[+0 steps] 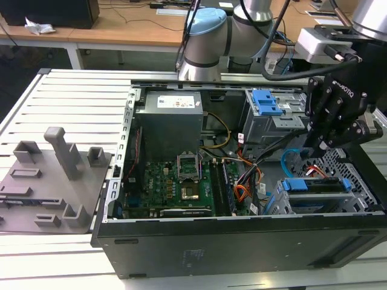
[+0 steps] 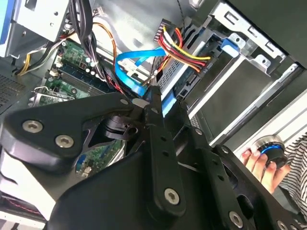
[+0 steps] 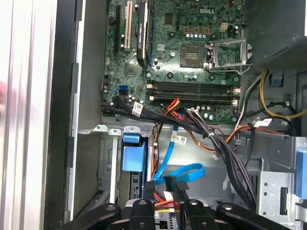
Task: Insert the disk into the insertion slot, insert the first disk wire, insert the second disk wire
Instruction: 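Insert the second disk wire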
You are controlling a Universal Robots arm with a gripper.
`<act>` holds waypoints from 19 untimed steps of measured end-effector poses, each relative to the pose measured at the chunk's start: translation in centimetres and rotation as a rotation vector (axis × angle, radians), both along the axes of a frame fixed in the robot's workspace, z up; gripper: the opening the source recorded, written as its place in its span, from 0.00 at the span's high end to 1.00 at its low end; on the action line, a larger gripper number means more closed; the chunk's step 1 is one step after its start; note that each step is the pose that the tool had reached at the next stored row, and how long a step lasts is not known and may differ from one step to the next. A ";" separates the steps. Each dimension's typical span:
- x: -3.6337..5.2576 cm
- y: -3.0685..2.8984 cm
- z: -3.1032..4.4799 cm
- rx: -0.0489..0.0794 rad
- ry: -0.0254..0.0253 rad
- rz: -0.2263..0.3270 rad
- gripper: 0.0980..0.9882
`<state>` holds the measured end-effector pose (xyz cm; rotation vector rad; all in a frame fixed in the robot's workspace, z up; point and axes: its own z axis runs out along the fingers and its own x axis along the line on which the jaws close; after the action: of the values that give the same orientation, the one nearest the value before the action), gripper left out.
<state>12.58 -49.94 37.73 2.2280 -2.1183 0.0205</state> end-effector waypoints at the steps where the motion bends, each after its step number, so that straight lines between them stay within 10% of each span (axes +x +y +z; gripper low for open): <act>1: -0.16 0.00 -0.04 0.000 0.0000 0.005 0.77; 13: -0.64 0.19 -1.50 0.000 0.0001 0.091 0.77; 19: -0.64 0.19 -1.50 -0.002 0.0002 0.091 0.93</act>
<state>11.94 -49.75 36.22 2.3209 -2.0146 0.0270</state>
